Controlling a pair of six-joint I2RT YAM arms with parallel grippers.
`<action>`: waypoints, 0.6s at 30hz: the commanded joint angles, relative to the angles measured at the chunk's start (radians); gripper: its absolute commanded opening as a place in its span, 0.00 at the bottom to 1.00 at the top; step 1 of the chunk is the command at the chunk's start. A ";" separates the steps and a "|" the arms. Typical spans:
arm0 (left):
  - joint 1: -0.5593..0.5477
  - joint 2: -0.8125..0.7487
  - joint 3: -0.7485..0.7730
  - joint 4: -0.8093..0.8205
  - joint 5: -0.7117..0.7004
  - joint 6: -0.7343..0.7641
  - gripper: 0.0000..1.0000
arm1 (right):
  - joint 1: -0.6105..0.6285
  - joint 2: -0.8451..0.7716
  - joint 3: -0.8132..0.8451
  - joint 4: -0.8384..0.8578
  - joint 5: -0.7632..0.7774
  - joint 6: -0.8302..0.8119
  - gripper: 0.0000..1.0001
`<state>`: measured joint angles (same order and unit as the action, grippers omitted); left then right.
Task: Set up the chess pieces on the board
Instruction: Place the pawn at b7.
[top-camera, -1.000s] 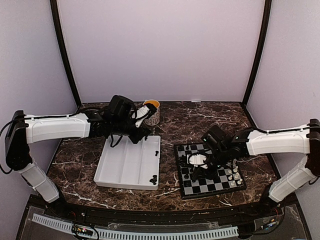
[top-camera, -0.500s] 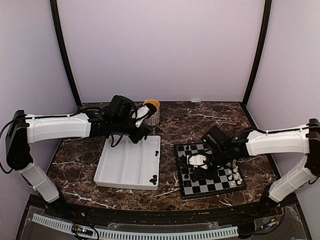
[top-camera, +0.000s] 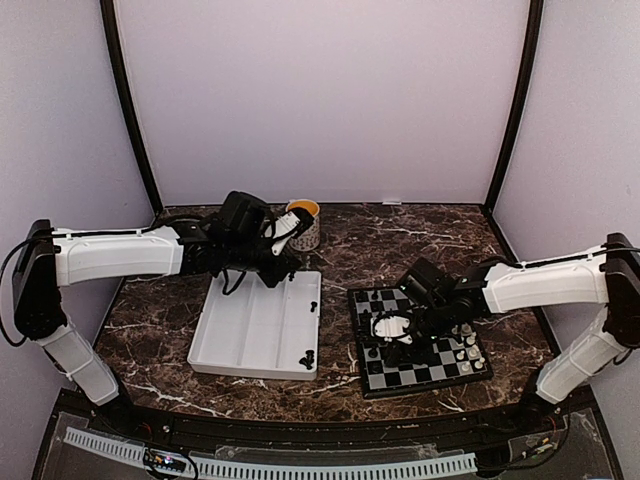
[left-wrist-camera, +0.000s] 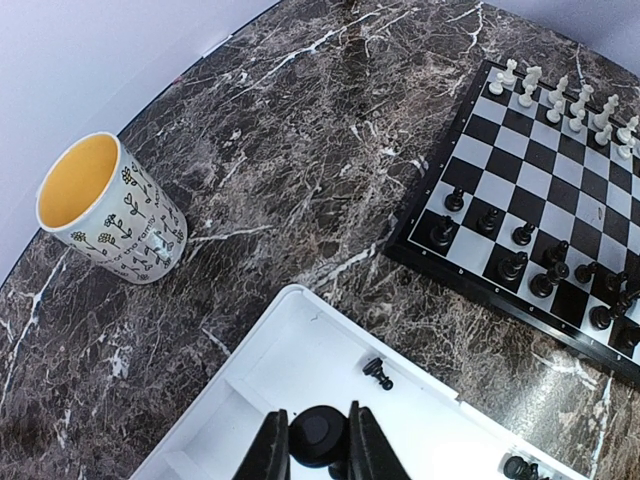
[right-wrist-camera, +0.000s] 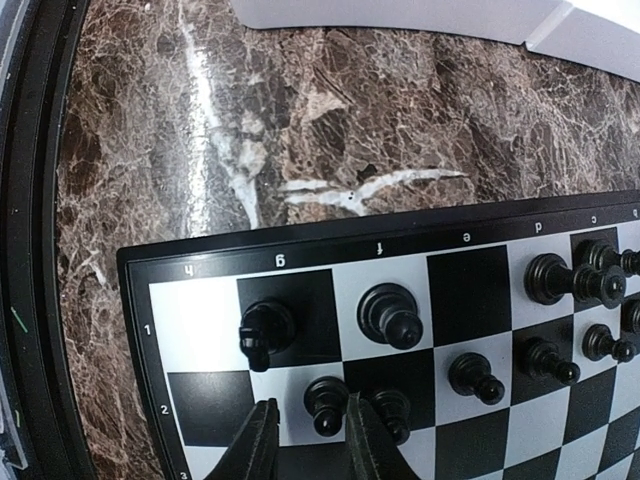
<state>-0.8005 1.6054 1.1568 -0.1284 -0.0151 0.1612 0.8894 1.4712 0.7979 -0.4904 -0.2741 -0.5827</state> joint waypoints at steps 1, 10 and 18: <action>0.005 0.002 0.029 -0.013 0.013 -0.003 0.04 | 0.014 0.008 0.007 -0.006 0.004 -0.009 0.25; 0.006 0.010 0.032 -0.017 0.013 -0.003 0.04 | 0.017 -0.009 0.004 -0.036 -0.007 -0.017 0.20; 0.006 0.016 0.033 -0.017 0.014 -0.005 0.04 | 0.018 -0.019 -0.001 -0.036 0.013 -0.013 0.19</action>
<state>-0.8005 1.6245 1.1622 -0.1291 -0.0116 0.1608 0.8951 1.4715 0.7979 -0.5228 -0.2707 -0.5938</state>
